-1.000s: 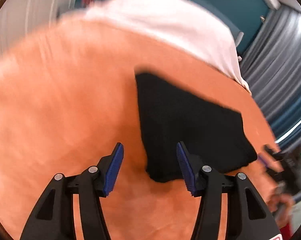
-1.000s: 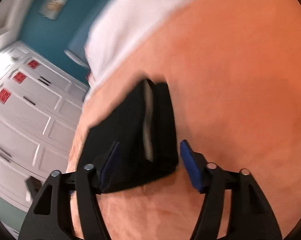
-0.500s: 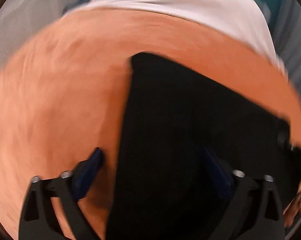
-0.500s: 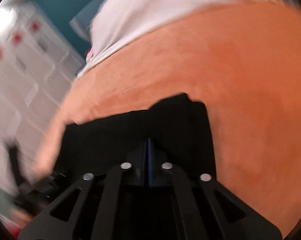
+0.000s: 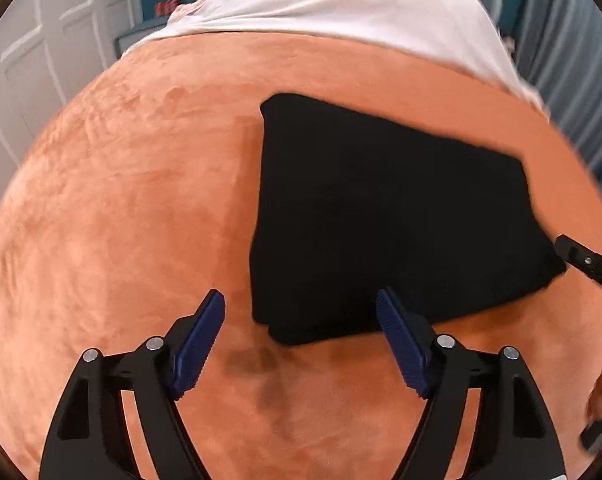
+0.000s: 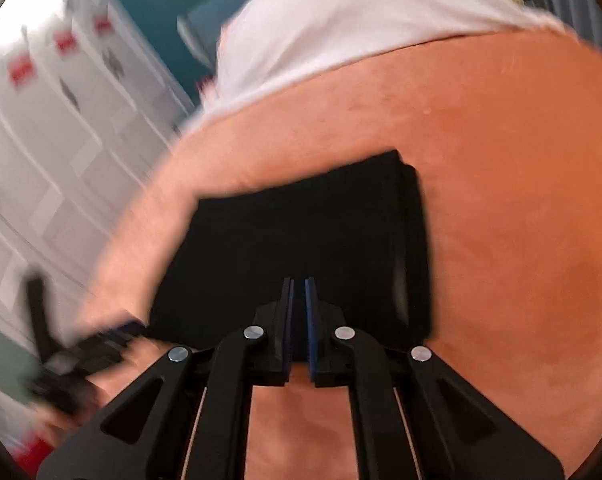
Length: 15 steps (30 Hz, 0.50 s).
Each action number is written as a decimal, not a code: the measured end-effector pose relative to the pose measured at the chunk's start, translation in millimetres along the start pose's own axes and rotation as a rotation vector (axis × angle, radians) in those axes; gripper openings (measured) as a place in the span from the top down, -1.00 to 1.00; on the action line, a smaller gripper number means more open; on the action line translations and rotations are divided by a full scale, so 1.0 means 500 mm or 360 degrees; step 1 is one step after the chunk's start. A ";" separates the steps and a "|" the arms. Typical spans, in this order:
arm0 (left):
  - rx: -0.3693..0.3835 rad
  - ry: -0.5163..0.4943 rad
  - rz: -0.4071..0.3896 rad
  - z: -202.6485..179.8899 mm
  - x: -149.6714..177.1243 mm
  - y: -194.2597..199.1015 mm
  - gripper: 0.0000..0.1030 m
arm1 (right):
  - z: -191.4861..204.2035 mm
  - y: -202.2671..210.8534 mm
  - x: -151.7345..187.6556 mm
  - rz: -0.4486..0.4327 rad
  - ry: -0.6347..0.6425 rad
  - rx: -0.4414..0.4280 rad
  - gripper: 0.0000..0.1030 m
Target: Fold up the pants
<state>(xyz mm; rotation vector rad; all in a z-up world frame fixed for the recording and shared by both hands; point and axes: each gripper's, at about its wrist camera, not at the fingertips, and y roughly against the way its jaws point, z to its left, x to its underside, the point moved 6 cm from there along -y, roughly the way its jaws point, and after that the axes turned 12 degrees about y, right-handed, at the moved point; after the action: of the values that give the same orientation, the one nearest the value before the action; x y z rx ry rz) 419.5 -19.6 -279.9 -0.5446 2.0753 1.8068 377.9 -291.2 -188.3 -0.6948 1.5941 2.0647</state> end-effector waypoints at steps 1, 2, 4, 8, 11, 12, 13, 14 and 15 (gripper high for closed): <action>-0.0067 -0.0027 0.0054 -0.002 0.006 -0.033 -0.54 | -0.029 -0.027 0.015 0.0088 -0.0006 0.0070 1.00; -0.0107 -0.0012 0.0127 0.001 0.011 -0.060 -0.55 | -0.056 -0.052 0.044 0.0148 -0.0089 0.0000 1.00; -0.0082 0.0127 0.0248 0.017 0.024 -0.074 -0.47 | -0.054 -0.017 0.037 0.0120 -0.0225 -0.0044 1.00; -0.0100 0.0094 0.0082 0.003 0.035 0.052 -0.48 | 0.033 0.139 0.031 0.0017 -0.0079 0.0120 0.80; -0.0155 0.0015 -0.0035 -0.016 0.057 0.140 -0.48 | 0.070 0.193 0.055 -0.0004 -0.0013 0.0211 0.11; -0.0170 0.0000 -0.0076 -0.023 0.070 0.179 -0.51 | 0.091 0.225 0.065 -0.0026 -0.0007 0.0235 -0.01; -0.0190 -0.0018 -0.0119 -0.029 0.081 0.211 -0.54 | 0.105 0.248 0.077 -0.0043 -0.0008 0.0252 -0.11; -0.0204 -0.0031 -0.0151 -0.033 0.088 0.233 -0.56 | 0.110 0.244 0.081 -0.0050 -0.0010 0.0270 -0.11; -0.0219 -0.0046 -0.0192 -0.037 0.094 0.262 -0.60 | 0.123 0.260 0.092 -0.0063 -0.0006 0.0292 -0.12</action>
<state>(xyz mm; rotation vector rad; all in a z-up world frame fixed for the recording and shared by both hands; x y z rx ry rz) 314.1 -25.1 -187.4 -0.6612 1.8665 1.8849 254.7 -261.1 -106.8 -0.6511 1.7269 1.8619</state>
